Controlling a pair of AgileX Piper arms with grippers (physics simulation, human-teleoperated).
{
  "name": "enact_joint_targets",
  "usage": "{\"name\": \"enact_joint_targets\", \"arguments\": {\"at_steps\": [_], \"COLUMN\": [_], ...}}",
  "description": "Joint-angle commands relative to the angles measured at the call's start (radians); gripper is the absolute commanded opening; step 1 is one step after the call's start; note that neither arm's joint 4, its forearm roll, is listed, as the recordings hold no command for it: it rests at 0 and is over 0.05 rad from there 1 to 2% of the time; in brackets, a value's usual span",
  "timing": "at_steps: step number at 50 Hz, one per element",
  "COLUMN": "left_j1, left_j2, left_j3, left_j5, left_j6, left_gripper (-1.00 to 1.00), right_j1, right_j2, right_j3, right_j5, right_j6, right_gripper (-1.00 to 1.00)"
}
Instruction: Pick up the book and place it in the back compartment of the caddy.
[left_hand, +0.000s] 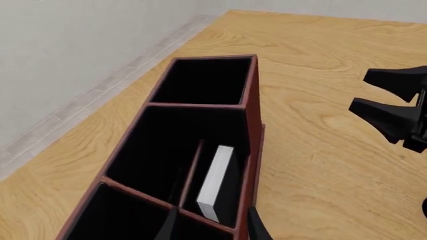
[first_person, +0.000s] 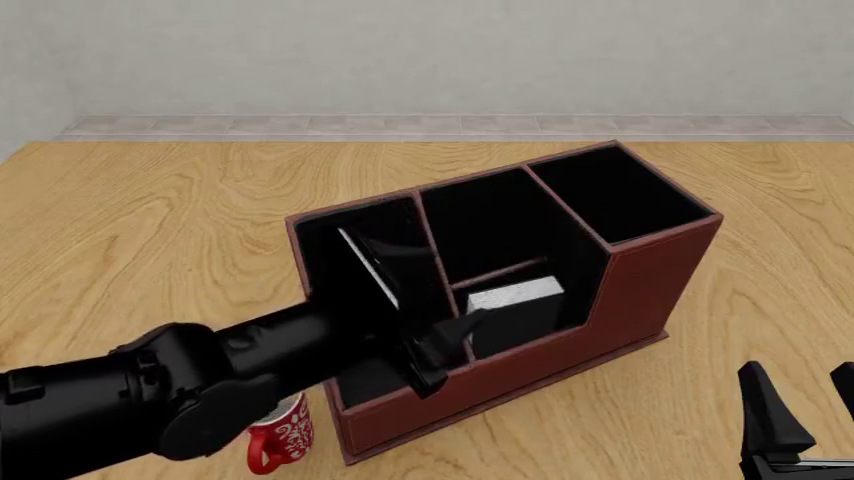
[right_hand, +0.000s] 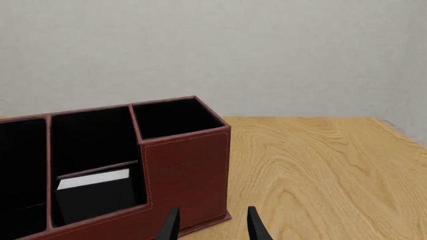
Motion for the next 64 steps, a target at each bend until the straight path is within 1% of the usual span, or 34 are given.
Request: {"name": "enact_joint_targets", "arguments": {"at_steps": [1, 9, 19, 24, 33, 44, 51, 64], "left_j1": [0.025, 0.038, 0.048, 0.054, 0.063, 0.089, 0.089, 0.101], "left_j2": [-0.058, -0.104, -0.141, -0.149, -0.208, -0.268, -0.320, -0.396], "left_j3": [0.047, 0.043, 0.057, 0.056, 0.034, 0.005, -0.004, 0.016], "left_j5": [-0.006, 0.031, 0.065, 0.087, 0.166, 0.263, 0.322, 0.380], "left_j6": [0.004, 0.017, 0.015, 0.027, 0.043, 0.026, 0.032, 0.032], "left_gripper": [1.00, 1.00, 1.00, 1.00, 1.00, 1.00, 1.00, 1.00], "right_j1": [0.000, 0.000, 0.000, 0.000, 0.000, 0.000, 0.000, 0.000], "right_j2": [0.000, 0.000, 0.000, 0.000, 0.000, 0.000, 0.000, 0.000], "right_j3": [0.000, 0.000, 0.000, 0.000, 0.000, 0.000, 0.000, 0.000], "right_j5": [0.000, 0.000, 0.000, 0.000, 0.000, 0.000, 0.000, 0.000], "right_j6": [0.000, 0.000, 0.000, 0.000, 0.000, 0.000, 0.000, 0.000], "right_gripper": [1.00, 1.00, 1.00, 1.00, 1.00, 1.00, 1.00, 1.00]}}
